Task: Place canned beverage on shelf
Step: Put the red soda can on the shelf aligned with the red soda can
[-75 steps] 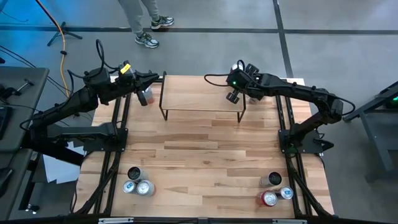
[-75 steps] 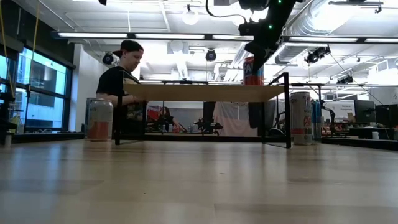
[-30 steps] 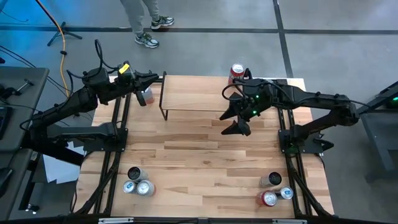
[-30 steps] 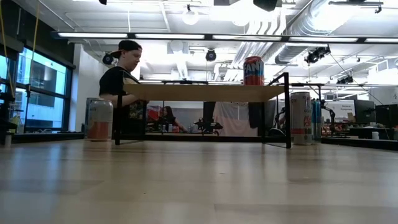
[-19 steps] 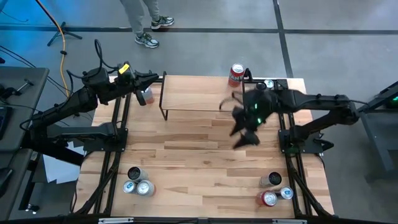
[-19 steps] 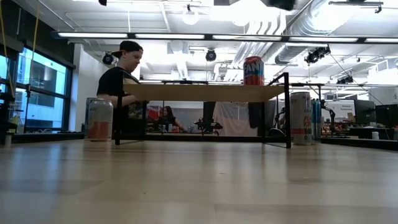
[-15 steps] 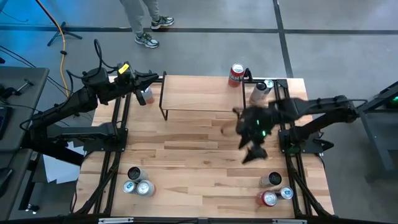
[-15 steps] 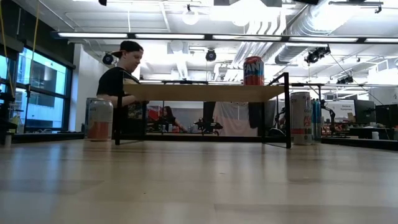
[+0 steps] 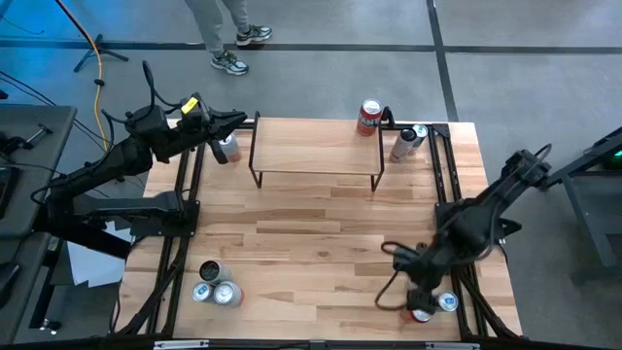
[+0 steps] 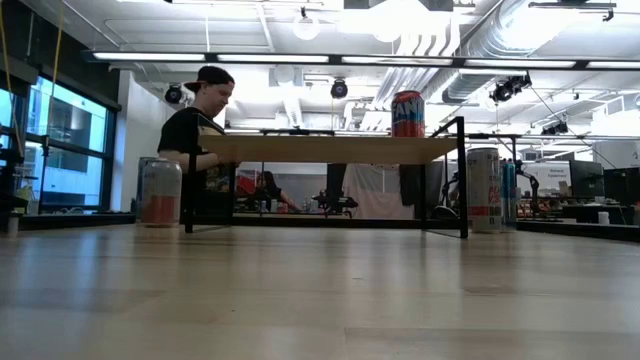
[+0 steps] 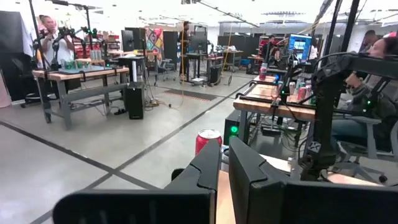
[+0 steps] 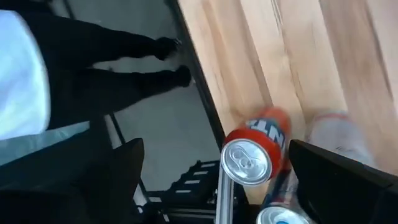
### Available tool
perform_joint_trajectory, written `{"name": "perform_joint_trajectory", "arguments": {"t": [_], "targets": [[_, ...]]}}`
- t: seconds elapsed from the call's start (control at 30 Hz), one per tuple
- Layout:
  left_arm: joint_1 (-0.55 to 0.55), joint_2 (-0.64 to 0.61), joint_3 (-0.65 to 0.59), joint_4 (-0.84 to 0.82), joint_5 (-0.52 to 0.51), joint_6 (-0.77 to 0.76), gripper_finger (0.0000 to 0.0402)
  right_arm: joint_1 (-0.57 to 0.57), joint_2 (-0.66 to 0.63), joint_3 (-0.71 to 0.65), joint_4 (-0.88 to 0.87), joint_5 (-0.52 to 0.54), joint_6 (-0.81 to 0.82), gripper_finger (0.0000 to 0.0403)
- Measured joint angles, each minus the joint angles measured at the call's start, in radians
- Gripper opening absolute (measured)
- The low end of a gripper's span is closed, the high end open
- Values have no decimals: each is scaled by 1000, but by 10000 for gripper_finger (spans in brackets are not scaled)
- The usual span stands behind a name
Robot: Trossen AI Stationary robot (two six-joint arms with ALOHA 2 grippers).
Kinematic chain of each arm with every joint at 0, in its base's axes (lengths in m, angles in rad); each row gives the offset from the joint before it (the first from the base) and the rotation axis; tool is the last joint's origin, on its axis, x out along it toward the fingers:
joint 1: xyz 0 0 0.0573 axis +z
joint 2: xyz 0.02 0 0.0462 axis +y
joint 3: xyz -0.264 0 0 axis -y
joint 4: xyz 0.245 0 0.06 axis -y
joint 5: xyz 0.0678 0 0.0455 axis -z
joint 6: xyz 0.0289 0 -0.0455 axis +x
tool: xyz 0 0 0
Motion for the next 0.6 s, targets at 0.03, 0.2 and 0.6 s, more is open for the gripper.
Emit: {"name": "perform_joint_trajectory", "arguments": {"t": [0.03,0.2,0.6], "targets": [[0,0,0,-1,0,0,0,11,24,0,5,-16,19,385],[0,0,0,-2,0,-16,0,30,113,0,137,-129,87,385],[0,0,0,-2,0,-16,0,180,158,0,166,-80,290,385]]}}
